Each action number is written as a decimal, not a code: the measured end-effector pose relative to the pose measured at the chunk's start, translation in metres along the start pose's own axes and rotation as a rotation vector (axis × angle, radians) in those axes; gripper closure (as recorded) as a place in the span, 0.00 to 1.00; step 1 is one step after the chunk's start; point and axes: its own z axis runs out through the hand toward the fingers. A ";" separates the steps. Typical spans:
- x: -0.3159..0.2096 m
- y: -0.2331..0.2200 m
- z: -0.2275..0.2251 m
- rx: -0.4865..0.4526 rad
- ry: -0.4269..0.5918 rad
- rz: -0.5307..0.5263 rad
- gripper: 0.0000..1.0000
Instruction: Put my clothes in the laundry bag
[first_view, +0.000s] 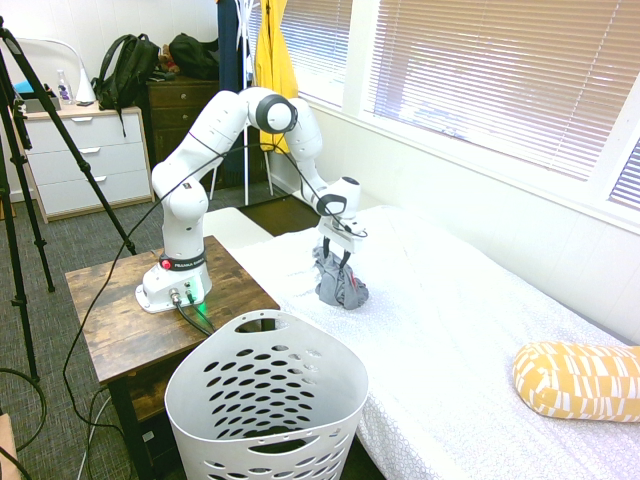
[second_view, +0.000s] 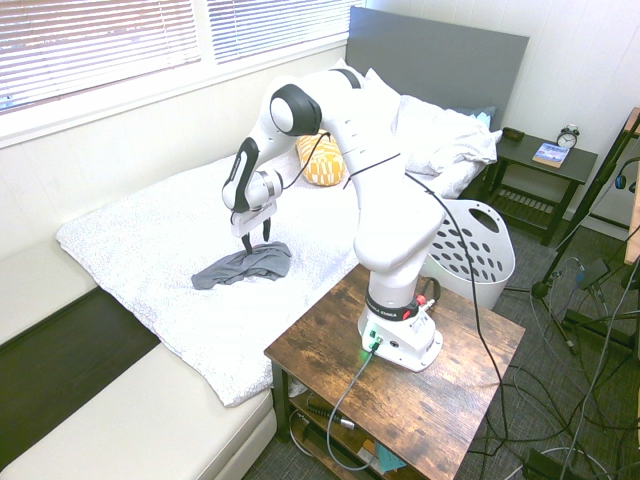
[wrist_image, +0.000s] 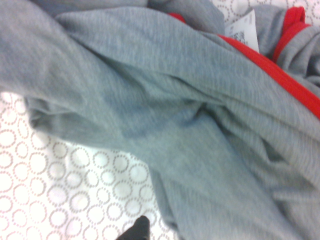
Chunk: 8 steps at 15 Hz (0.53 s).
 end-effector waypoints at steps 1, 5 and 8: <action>0.008 -0.001 0.006 -0.006 0.007 -0.004 0.00; 0.022 -0.009 0.033 -0.036 0.019 -0.021 0.00; 0.027 -0.021 0.046 -0.043 0.028 -0.033 0.00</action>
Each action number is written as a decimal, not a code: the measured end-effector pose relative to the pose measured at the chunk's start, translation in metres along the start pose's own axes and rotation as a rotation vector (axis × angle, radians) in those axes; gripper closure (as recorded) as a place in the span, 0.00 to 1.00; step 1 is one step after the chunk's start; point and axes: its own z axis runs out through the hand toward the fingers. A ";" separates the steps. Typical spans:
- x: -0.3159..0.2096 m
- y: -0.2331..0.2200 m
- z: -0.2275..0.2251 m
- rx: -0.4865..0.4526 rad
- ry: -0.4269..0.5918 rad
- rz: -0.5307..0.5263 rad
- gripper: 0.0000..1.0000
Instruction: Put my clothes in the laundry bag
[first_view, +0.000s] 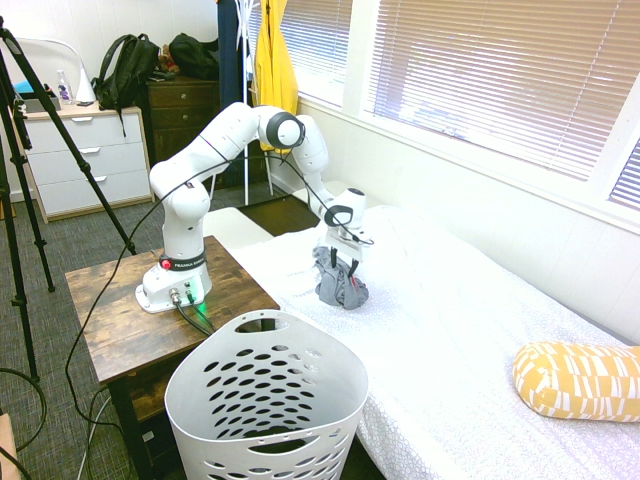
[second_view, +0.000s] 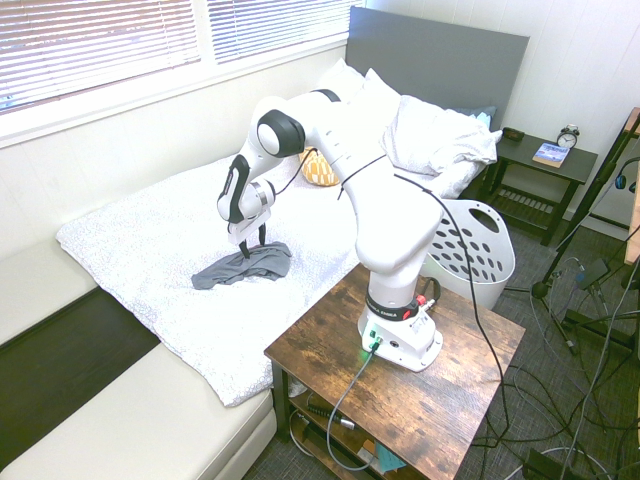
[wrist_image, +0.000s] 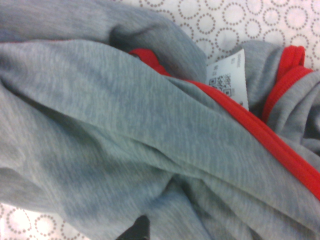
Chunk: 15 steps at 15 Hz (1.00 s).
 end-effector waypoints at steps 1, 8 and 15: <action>0.003 -0.002 0.004 -0.003 0.000 0.002 0.00; 0.012 -0.002 0.037 -0.031 -0.010 0.012 1.00; 0.006 -0.005 0.046 -0.033 -0.024 0.011 1.00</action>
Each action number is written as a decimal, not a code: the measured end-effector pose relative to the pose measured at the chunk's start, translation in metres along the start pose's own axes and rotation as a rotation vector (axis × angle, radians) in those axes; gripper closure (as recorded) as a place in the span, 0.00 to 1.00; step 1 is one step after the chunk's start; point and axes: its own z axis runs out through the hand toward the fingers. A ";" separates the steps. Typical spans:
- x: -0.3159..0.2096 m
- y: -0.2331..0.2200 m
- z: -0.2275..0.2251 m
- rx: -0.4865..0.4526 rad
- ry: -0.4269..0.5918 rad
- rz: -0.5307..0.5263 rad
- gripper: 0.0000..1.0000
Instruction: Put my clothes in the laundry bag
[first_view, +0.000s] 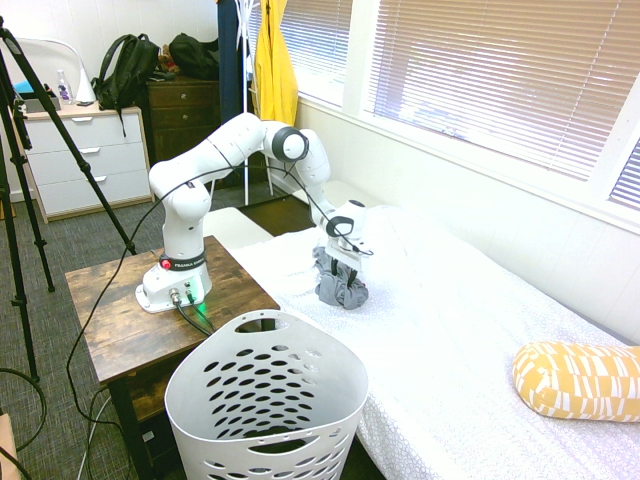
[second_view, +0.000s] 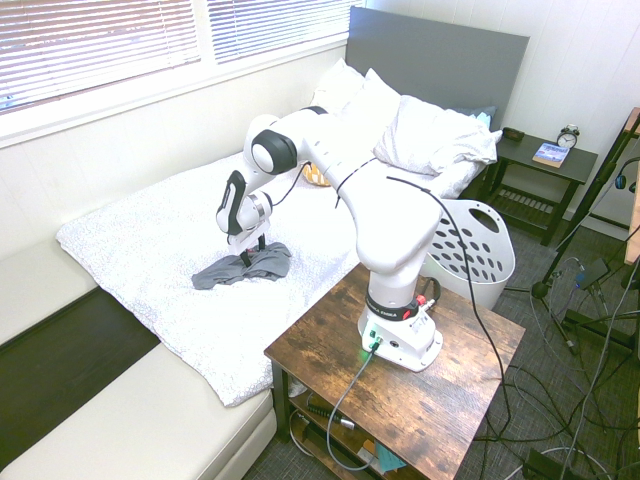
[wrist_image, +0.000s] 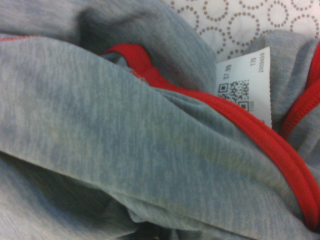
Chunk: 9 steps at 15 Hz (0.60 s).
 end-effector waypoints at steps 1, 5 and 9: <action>-0.001 0.000 0.001 0.000 -0.002 0.001 1.00; 0.000 0.002 0.001 -0.003 -0.002 0.003 1.00; 0.001 0.003 -0.001 -0.008 0.004 0.003 1.00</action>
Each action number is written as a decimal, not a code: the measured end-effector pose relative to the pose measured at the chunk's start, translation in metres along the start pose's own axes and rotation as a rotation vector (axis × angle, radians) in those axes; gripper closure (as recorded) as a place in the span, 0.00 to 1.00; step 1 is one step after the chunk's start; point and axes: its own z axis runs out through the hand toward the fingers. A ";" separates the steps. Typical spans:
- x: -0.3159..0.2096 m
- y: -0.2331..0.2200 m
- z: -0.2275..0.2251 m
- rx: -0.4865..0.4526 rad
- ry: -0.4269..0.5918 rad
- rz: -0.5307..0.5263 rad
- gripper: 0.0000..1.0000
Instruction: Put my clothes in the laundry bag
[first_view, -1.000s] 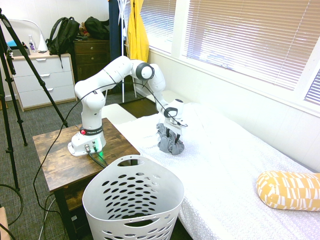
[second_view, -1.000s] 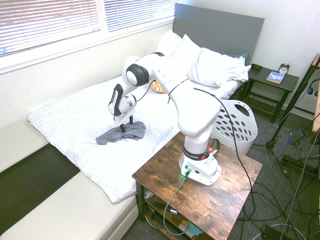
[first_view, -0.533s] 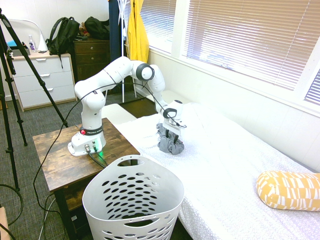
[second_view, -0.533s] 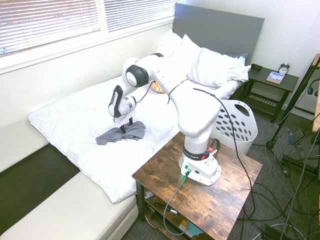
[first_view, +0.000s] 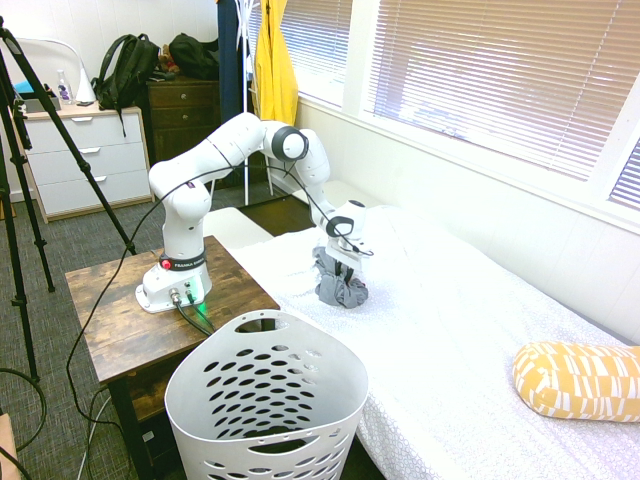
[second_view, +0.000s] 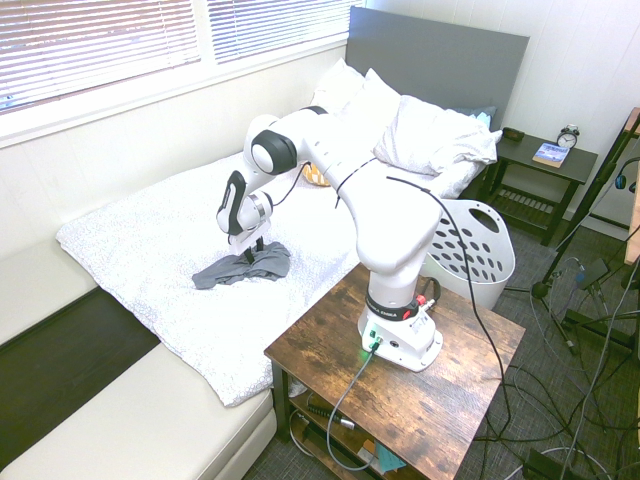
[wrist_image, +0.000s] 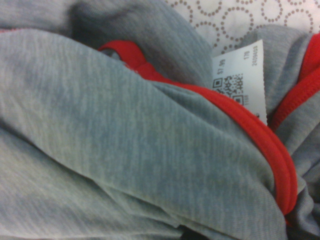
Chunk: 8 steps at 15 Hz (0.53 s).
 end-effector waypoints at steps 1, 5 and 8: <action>0.000 0.000 -0.001 0.000 0.001 0.000 1.00; -0.001 0.006 -0.002 -0.004 -0.003 0.011 1.00; -0.008 0.008 -0.012 0.001 -0.019 0.015 1.00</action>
